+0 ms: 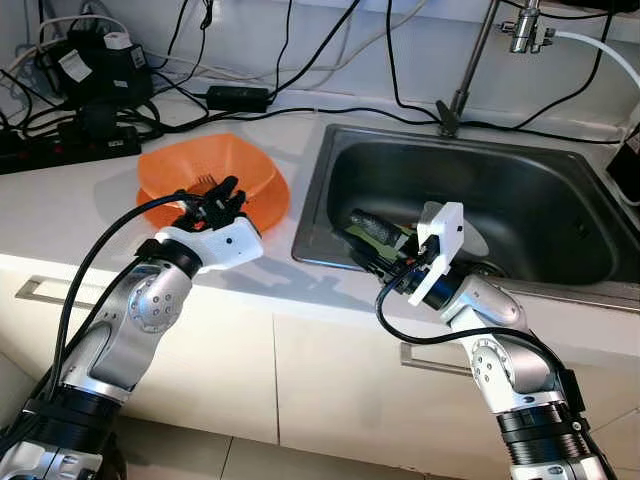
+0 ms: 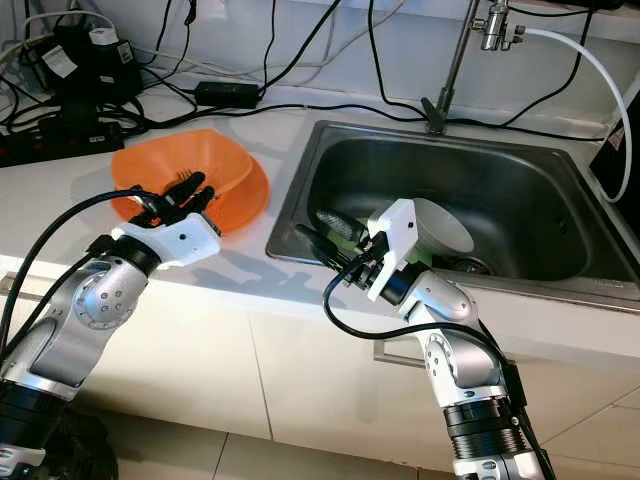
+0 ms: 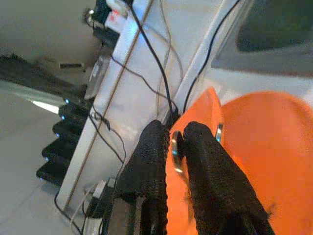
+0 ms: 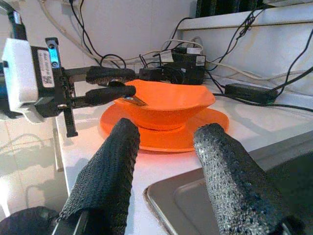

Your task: Kitchen organization

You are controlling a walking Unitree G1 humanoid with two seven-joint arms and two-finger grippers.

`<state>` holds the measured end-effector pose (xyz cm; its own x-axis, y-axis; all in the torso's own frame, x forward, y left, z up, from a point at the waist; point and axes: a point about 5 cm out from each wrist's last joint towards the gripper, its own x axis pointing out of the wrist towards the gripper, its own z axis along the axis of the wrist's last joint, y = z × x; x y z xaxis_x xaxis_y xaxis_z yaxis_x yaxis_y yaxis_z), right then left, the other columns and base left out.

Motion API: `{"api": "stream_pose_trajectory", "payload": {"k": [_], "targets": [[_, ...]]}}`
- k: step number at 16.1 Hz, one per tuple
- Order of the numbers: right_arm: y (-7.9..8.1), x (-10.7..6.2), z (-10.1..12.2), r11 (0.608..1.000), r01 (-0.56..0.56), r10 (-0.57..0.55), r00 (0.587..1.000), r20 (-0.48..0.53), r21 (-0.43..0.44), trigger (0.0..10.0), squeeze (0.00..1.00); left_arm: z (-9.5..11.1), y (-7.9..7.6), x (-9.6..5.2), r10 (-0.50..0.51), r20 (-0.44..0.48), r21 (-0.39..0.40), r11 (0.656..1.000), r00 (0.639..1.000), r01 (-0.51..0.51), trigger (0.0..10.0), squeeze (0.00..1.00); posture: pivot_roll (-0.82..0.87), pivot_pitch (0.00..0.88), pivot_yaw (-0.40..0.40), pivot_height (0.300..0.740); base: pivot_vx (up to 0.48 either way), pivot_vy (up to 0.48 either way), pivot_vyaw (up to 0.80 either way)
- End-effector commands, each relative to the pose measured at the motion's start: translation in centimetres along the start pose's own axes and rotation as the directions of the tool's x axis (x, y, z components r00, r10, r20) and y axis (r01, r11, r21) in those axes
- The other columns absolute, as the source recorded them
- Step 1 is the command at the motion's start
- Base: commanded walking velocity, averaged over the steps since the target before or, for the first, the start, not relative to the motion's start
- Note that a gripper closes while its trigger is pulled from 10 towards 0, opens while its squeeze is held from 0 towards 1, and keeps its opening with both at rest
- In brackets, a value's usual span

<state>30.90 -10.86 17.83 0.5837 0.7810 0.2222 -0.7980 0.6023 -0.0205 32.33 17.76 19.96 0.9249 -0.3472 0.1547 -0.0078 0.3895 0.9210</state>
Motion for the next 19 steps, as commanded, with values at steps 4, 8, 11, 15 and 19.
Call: {"api": "stream_pose_trajectory", "payload": {"k": [4, 8, 11, 15, 19], "targets": [[-0.1, -0.2, 0.1, 1.0, 0.013, -0.013, 1.0, -0.005, -0.008, 10.0, 0.0, -0.7, 0.2, -0.1, 0.008, -0.044, 0.012, 1.0, 0.999, -0.007, 10.0, 0.0, 0.07, 0.043, -0.034, 0.74, 0.0, 0.0, 0.0], [-0.1, -0.2, 0.1, 1.0, 0.016, -0.016, 1.0, -0.004, -0.008, 10.0, 0.0, -0.7, 0.2, 0.0, 0.013, -0.051, 0.015, 1.0, 0.999, -0.012, 10.0, 0.0, 0.07, 0.042, -0.034, 0.74, 0.0, 0.0, 0.0], [-0.1, -0.2, 0.0, 1.0, 0.018, -0.018, 1.0, -0.003, -0.006, 10.0, 0.0, -0.6, 0.3, 0.1, 0.019, -0.046, 0.014, 1.0, 0.999, -0.018, 0.0, 0.0, 0.07, 0.041, -0.032, 0.74, 0.0, 0.0, 0.0], [-0.2, -0.2, 0.0, 1.0, 0.023, -0.023, 1.0, -0.003, -0.006, 10.0, 0.0, -0.3, 0.4, 0.2, 0.021, -0.033, 0.014, 1.0, 0.999, -0.02, 0.0, 0.0, 0.07, 0.04, -0.032, 0.74, 0.0, 0.0, 0.0], [-0.2, -0.1, 0.0, 1.0, 0.023, -0.023, 1.0, -0.001, -0.006, 10.0, 0.0, 0.4, 0.7, 0.2, 0.044, 0.017, 0.0, 0.999, 0.999, -0.044, 0.0, 0.0, 0.07, 0.039, -0.032, 0.74, 0.0, 0.0, 0.0]]}}
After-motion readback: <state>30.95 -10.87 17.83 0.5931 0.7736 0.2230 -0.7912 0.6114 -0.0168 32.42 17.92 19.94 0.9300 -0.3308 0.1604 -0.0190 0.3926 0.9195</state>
